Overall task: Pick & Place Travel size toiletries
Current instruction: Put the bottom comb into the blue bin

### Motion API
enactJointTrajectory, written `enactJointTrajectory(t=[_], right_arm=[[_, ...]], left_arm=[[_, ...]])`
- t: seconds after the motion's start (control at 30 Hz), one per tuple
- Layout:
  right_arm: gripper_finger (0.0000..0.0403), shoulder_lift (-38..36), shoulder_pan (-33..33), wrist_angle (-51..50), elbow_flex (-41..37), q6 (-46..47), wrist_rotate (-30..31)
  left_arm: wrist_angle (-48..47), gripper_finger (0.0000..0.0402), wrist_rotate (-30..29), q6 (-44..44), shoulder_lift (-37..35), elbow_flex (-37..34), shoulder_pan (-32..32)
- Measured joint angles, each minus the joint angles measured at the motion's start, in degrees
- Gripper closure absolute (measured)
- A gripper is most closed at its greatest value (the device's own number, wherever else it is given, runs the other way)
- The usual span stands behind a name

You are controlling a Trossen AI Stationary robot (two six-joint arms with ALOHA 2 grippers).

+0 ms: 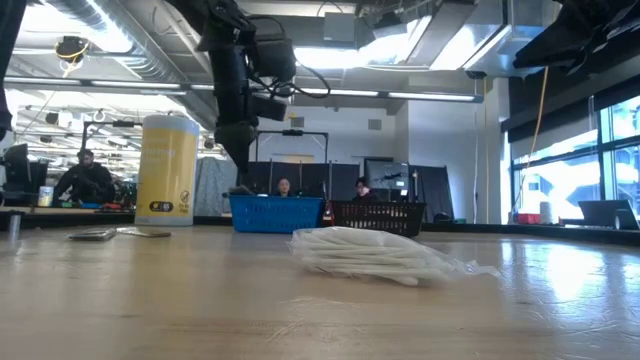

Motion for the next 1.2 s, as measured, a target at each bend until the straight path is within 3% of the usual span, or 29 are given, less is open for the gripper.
enactJointTrajectory(t=[0.2,0.37,0.57,0.83,1.2], right_arm=[[0.0266,0.00,0.02,0.00,0.02,-0.02,0.00],[0.0258,0.02,0.00,0.00,0.02,-0.01,0.00],[0.0251,0.02,0.00,0.00,0.00,-0.02,0.00],[0.0242,0.02,0.01,0.00,0.01,-0.02,0.02],[0.0232,0.00,0.00,0.01,0.02,0.00,0.01]], left_arm=[[-2.54,0.0254,-0.20,-1.57,-0.50,0.00,-1.49],[-5.23,0.0226,0.40,-2.93,-2.40,0.02,-4.10],[-5.64,0.0232,2.90,-7.25,-5.34,0.02,-9.58],[-4.39,0.0262,-3.84,-7.32,-2.26,-3.41,-17.42],[1.15,0.0270,-4.16,-7.84,-1.84,-6.62,-16.66]])
